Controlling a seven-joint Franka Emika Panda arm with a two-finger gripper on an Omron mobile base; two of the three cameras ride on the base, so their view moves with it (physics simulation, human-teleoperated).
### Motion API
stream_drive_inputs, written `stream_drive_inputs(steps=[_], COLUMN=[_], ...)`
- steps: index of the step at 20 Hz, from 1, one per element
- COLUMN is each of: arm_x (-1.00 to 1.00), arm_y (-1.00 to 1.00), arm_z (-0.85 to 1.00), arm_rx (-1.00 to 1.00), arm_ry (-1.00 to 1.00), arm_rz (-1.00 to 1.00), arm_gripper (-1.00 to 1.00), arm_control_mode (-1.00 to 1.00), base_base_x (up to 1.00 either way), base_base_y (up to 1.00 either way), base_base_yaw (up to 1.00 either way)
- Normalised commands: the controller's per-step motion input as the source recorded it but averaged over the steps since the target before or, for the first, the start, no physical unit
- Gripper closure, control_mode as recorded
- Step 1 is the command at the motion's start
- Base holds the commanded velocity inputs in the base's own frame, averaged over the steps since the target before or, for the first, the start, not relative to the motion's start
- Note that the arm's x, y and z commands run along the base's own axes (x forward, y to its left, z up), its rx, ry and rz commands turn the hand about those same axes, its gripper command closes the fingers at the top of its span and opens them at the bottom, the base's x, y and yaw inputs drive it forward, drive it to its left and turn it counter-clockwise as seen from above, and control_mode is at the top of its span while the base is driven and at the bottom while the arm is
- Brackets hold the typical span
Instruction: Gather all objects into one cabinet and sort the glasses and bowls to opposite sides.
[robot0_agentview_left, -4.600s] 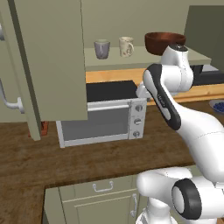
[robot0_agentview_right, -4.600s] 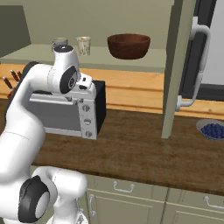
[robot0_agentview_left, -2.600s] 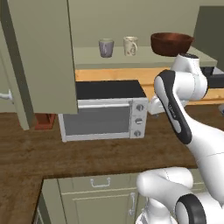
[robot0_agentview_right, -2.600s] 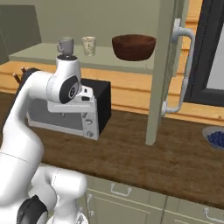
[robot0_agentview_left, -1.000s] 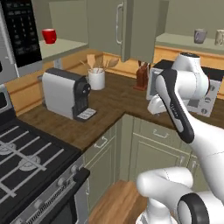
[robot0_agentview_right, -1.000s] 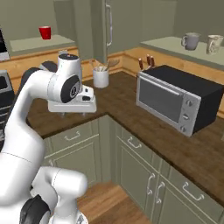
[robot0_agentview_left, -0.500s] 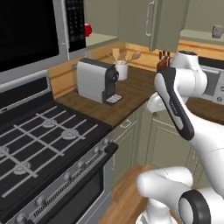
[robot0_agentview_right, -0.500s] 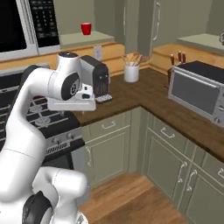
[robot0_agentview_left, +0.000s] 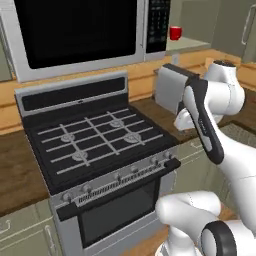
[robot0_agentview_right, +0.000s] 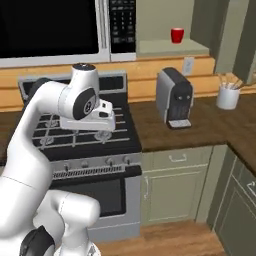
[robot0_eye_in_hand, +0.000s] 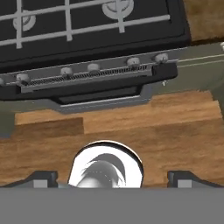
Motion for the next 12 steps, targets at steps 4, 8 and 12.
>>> stream_drive_inputs(steps=[4, 8, 12], arm_x=[0.00, 0.00, 0.00], arm_y=[0.00, 0.00, 0.00], arm_z=[0.00, 0.00, 0.00], arm_rx=[0.00, 0.00, 0.00], arm_ry=[0.00, 0.00, 0.00], arm_rz=[0.00, 0.00, 0.00], arm_gripper=[-1.00, -1.00, -1.00], arm_control_mode=[1.00, 1.00, 1.00], base_base_x=[-0.01, 0.08, 0.29], base_base_y=[-0.06, -0.04, -0.91], base_base_yaw=[0.94, 0.06, 0.24])
